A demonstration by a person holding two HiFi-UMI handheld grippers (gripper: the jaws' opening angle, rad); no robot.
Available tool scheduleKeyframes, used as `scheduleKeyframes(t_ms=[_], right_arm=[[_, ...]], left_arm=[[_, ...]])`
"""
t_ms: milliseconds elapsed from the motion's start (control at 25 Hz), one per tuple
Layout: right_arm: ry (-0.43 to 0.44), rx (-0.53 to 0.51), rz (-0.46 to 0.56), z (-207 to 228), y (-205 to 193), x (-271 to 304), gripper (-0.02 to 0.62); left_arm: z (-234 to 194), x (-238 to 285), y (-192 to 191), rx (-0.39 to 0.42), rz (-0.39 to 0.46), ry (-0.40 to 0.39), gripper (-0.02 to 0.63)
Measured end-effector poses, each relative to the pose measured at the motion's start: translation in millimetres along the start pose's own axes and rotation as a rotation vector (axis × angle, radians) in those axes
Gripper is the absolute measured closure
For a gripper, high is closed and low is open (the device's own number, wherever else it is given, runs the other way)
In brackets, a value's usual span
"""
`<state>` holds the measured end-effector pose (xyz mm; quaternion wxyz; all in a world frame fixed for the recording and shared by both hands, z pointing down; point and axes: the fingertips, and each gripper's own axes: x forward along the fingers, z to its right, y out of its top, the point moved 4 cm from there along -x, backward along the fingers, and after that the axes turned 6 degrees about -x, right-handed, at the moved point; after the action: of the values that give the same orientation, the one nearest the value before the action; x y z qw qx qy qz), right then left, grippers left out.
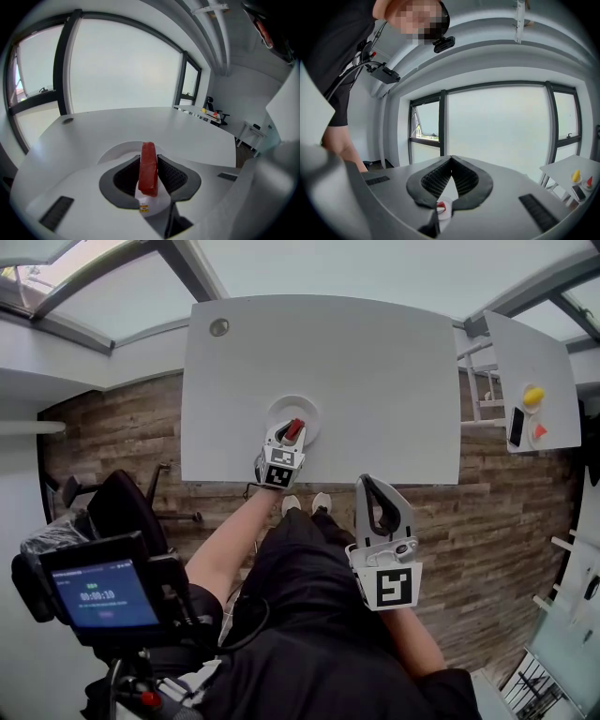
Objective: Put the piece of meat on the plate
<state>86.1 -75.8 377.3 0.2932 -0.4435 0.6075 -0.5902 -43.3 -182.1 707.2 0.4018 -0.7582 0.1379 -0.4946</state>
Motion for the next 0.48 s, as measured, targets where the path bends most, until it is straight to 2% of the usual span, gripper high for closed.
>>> scheduleKeyframes(t_ms=[280,480], right_arm=[[-0.008,-0.003,-0.001,-1.3,-0.6,-2.1,0.591],[-0.004,-0.001,-0.004,-2.3,-1.4,-3.8,0.591]], left_arm=[[-1.2,1.0,-0.3,0.024,-0.003,0.005,0.509],[-6.3,1.8,-1.6,0.033,-0.017,0.020,0.453]])
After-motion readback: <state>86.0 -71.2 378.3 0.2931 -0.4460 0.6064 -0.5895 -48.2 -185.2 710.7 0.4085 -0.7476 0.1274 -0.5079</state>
